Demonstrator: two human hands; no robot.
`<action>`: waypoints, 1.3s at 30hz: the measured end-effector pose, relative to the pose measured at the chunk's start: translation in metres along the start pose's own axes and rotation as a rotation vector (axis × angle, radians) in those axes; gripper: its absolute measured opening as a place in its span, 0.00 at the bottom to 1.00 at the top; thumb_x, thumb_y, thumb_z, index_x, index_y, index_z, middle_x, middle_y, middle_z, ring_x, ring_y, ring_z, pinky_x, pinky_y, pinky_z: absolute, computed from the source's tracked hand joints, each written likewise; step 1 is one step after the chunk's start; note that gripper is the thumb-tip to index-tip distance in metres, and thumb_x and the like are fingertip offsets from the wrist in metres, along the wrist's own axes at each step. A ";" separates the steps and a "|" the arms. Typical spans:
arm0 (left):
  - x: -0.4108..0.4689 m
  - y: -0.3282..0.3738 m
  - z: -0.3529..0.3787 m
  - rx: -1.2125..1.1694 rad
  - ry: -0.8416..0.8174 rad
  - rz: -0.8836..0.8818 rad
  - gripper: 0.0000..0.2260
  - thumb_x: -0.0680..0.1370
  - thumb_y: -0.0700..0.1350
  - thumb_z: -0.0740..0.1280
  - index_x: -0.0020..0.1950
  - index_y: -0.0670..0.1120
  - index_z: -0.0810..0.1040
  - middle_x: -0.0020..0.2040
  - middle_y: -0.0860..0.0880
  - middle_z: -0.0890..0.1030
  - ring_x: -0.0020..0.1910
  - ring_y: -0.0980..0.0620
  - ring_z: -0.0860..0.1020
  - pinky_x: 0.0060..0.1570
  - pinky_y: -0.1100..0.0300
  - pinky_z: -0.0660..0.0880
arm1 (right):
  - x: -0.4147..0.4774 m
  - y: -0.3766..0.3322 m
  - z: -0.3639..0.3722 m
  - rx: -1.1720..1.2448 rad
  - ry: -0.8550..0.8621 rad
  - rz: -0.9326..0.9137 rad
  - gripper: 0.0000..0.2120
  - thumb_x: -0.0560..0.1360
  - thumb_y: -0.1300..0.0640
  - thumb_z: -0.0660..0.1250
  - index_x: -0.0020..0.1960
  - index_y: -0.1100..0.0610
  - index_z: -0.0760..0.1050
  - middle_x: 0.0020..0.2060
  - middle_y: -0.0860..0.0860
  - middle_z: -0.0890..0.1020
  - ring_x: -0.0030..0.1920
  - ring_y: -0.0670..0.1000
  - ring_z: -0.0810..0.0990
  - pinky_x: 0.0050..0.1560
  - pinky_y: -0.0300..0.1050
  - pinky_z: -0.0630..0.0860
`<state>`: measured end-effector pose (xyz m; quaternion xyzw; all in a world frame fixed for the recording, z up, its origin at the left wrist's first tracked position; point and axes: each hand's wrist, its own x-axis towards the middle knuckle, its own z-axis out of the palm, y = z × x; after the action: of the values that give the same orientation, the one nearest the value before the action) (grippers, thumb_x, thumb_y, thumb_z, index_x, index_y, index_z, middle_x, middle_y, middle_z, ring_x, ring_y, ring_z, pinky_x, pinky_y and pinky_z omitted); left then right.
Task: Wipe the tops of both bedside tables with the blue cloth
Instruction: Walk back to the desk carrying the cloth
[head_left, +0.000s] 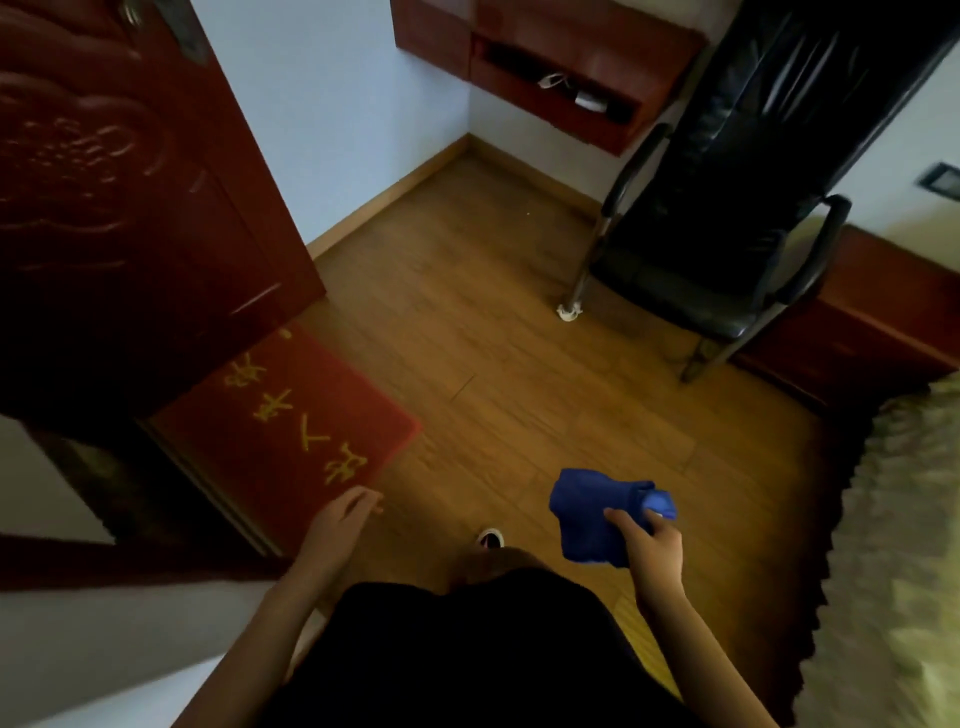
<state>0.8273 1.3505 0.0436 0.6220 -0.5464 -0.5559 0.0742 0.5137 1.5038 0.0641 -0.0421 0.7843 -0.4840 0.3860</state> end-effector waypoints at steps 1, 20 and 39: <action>0.016 0.012 -0.003 -0.014 0.016 -0.015 0.10 0.82 0.47 0.59 0.48 0.52 0.79 0.47 0.52 0.83 0.50 0.52 0.80 0.57 0.50 0.73 | 0.016 -0.019 0.010 -0.010 -0.017 -0.007 0.03 0.73 0.62 0.71 0.43 0.59 0.76 0.41 0.55 0.82 0.40 0.54 0.81 0.37 0.46 0.75; 0.366 0.265 -0.078 0.055 -0.038 -0.002 0.10 0.82 0.50 0.60 0.49 0.51 0.80 0.48 0.49 0.83 0.51 0.48 0.81 0.58 0.45 0.75 | 0.303 -0.270 0.167 0.021 0.016 -0.006 0.04 0.73 0.62 0.71 0.44 0.56 0.76 0.43 0.56 0.82 0.43 0.55 0.81 0.40 0.49 0.77; 0.670 0.570 -0.024 0.152 -0.143 0.146 0.08 0.82 0.45 0.60 0.51 0.49 0.79 0.47 0.48 0.82 0.47 0.51 0.80 0.46 0.61 0.76 | 0.584 -0.499 0.221 0.164 0.121 0.049 0.06 0.74 0.62 0.70 0.44 0.54 0.75 0.43 0.53 0.81 0.43 0.53 0.81 0.39 0.46 0.76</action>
<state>0.3608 0.6041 0.0427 0.5430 -0.6348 -0.5490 0.0279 0.0957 0.8230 0.0776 0.0380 0.7647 -0.5387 0.3515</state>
